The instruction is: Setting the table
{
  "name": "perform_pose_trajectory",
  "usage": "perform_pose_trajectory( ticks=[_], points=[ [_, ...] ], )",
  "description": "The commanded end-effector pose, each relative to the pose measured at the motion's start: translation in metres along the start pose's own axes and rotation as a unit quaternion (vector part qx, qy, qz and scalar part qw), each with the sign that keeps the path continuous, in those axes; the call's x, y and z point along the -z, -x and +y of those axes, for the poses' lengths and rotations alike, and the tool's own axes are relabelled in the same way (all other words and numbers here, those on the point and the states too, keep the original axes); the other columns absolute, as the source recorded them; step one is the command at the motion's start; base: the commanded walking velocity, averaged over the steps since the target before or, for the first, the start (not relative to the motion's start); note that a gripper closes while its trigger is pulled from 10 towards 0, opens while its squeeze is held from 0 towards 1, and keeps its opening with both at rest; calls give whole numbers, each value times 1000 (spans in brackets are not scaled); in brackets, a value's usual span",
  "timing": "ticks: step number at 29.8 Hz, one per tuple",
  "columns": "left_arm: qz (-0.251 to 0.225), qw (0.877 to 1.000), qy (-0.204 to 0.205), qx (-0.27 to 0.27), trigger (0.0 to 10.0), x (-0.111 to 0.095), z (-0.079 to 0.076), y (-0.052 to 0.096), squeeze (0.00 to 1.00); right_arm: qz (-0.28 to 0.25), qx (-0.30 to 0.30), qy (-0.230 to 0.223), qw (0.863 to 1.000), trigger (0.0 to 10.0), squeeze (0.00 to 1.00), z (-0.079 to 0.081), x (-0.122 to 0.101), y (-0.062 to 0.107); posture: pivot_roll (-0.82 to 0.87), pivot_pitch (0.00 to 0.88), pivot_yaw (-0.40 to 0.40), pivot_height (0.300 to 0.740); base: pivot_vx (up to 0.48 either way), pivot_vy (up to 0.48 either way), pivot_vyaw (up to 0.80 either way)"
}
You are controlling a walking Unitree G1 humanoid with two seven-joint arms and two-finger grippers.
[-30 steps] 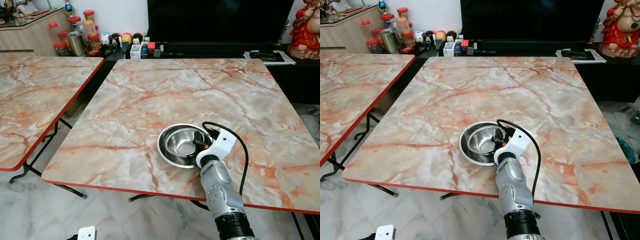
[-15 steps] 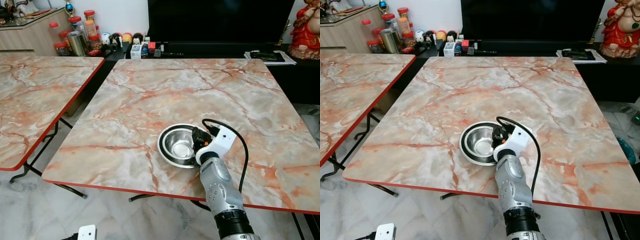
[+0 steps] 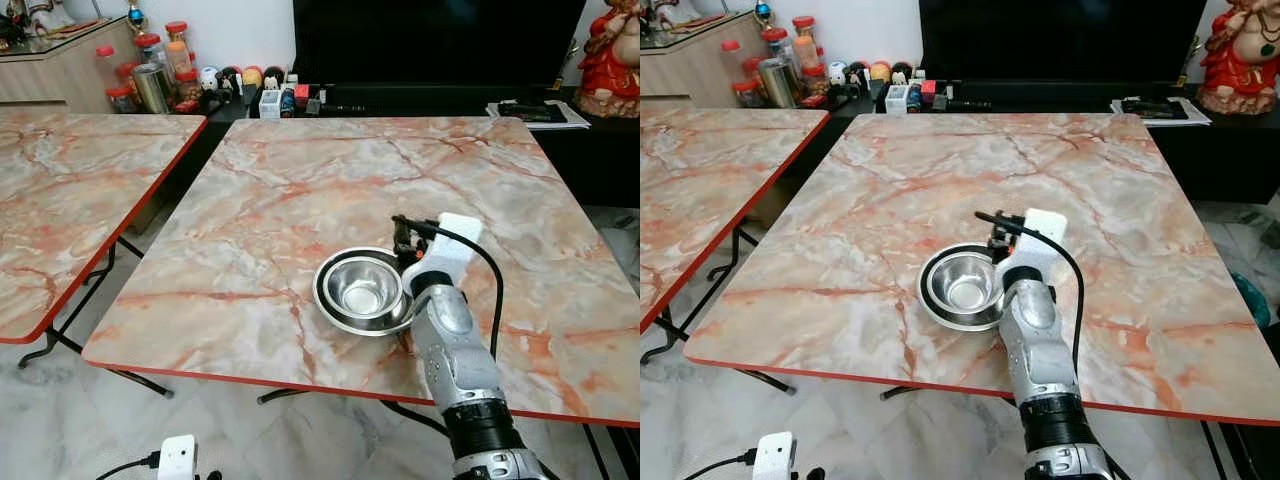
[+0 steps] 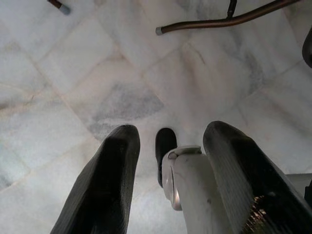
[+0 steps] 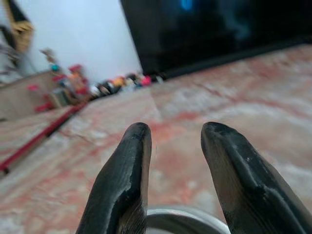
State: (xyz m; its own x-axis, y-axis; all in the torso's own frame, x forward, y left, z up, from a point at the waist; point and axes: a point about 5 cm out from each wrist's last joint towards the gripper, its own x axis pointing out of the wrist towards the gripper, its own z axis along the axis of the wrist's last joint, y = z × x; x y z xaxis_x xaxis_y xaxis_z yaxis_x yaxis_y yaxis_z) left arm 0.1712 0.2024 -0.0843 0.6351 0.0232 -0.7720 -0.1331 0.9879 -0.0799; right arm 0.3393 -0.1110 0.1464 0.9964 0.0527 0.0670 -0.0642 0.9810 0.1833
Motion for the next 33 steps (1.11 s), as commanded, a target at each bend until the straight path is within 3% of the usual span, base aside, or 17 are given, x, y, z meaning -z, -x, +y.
perform_pose_trajectory(
  ticks=[1,4,8,11,15,22,33],
  points=[
    [-1,1000,-4,-7,10000,-4,4,-1,0,-35,-31,18,999,10000,0,13,-14,-4,51,0,70,740,0,0,0],
    [-19,1000,-7,-13,10000,-12,3,-2,0,-33,-41,24,998,10000,0,18,-10,-4,42,0,71,740,0,0,0],
    [-29,999,-16,-20,10000,-17,2,-4,0,-8,-32,34,999,10000,0,10,9,-1,49,0,59,740,0,0,0],
    [-30,999,-14,-23,10000,-17,2,-3,0,-5,-25,41,999,10000,0,5,11,0,52,0,54,740,0,0,0],
    [-29,999,-8,-37,10000,-12,8,-1,0,-38,-44,83,995,10000,0,5,0,0,45,0,42,740,0,0,0],
    [-27,999,-4,-42,10000,-10,9,0,0,-38,-44,84,995,10000,0,7,3,-3,49,0,41,740,0,0,0],
    [-26,999,-15,-36,10000,-13,8,-1,0,-28,-42,86,995,10000,0,7,12,0,39,0,53,740,0,347,0]
  ],
)
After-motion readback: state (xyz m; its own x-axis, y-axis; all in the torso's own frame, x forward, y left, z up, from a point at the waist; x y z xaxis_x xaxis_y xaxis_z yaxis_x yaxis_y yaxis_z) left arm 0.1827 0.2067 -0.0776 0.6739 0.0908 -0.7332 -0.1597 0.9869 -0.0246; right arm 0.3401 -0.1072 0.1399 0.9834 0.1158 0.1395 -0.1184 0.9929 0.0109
